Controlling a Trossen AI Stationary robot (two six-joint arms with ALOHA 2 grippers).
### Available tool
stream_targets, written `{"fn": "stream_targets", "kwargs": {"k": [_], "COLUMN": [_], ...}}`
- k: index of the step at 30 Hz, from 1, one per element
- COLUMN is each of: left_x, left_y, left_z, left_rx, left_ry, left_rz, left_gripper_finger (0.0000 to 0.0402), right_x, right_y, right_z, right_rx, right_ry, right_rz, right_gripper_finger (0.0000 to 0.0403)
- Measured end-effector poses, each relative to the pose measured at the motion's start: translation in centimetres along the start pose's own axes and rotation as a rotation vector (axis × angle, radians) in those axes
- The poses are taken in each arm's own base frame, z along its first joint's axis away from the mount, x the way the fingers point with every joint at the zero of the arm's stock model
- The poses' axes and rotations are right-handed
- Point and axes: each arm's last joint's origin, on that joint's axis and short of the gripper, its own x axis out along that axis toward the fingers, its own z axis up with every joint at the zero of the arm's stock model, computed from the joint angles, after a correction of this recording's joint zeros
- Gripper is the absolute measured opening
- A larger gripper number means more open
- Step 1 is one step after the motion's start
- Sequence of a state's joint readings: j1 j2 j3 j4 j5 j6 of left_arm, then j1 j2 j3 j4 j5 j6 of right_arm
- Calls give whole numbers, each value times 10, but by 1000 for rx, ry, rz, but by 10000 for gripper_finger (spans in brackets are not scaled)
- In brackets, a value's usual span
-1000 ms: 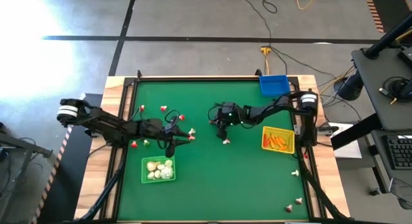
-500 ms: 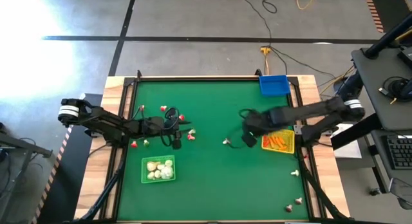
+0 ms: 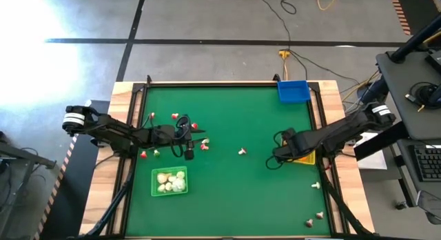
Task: Sort produce into baskets
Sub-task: Put the red chili into the yellow bin
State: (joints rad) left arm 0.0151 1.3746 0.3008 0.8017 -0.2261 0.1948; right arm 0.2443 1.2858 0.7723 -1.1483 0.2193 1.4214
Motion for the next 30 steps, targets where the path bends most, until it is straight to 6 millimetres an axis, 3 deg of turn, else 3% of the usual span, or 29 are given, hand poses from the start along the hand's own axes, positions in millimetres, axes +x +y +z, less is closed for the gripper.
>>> {"fn": "stream_targets", "kwargs": {"k": [10,19,25,30], "left_x": [-1,-12,-23,-37], "left_y": [1,0,2,-1], "left_z": [5,18,22,27], "left_rx": [-49,-97,-109,-157], "left_ry": [-48,-99,-73,-49], "left_rz": [7,-40,-56,-112], "left_gripper_finger": [117,117,116,116], "right_x": [9,-52,-77,-80], "right_y": [-3,3,16,48], "right_z": [0,14,28,40], "right_rx": [-39,-59,-88,-210], "right_ry": [-62,-57,-312,-702], "right_rz": [-30,20,128,289], "right_gripper_finger": [152,209,211,211]}}
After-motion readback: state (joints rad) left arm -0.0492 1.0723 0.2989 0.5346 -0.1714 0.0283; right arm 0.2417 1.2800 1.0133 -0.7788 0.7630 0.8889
